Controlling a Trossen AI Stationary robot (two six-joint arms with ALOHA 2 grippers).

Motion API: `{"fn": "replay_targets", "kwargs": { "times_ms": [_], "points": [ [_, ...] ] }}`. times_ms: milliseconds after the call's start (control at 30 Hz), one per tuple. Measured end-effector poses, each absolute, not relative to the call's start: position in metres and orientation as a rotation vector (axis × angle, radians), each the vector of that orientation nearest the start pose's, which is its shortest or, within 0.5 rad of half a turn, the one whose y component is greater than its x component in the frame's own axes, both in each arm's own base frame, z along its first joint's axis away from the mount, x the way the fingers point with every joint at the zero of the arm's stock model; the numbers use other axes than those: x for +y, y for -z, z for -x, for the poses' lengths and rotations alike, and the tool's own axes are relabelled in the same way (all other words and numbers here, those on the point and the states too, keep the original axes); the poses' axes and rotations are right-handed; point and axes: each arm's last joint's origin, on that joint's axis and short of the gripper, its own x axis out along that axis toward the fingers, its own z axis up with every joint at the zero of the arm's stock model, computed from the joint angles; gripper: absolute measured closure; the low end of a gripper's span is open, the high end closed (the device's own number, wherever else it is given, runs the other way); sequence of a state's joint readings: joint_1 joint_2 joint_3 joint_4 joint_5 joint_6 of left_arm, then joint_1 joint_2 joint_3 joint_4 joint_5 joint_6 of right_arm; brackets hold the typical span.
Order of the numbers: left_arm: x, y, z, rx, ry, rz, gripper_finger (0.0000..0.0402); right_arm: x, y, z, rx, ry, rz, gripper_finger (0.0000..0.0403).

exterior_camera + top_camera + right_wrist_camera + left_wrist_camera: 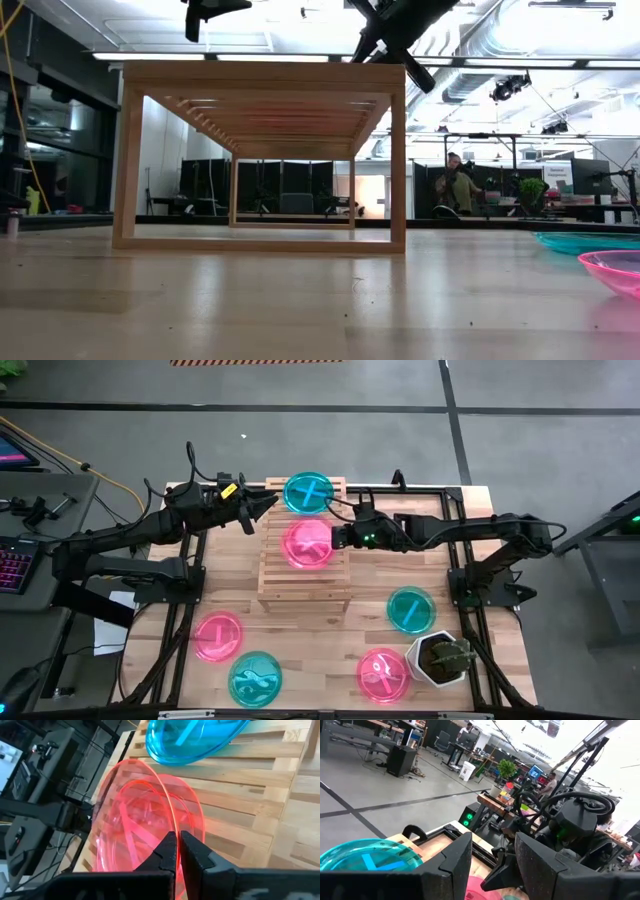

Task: Place and stack plates onto a shelf
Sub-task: Stack the pink plate on top of the pink plate on the shelf

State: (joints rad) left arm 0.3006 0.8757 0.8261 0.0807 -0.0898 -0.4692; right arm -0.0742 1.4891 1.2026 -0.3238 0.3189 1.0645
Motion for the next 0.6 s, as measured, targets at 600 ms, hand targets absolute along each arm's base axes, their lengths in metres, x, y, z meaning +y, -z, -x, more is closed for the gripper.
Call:
{"fn": "replay_targets", "kwargs": {
  "times_ms": [600],
  "points": [
    [0.0602,-0.357,-0.1856,-0.122,-0.376,0.459,0.0261,-0.0337,-0.2999,-0.3266,0.35,0.668,-0.913,0.0403]
  ]
}}
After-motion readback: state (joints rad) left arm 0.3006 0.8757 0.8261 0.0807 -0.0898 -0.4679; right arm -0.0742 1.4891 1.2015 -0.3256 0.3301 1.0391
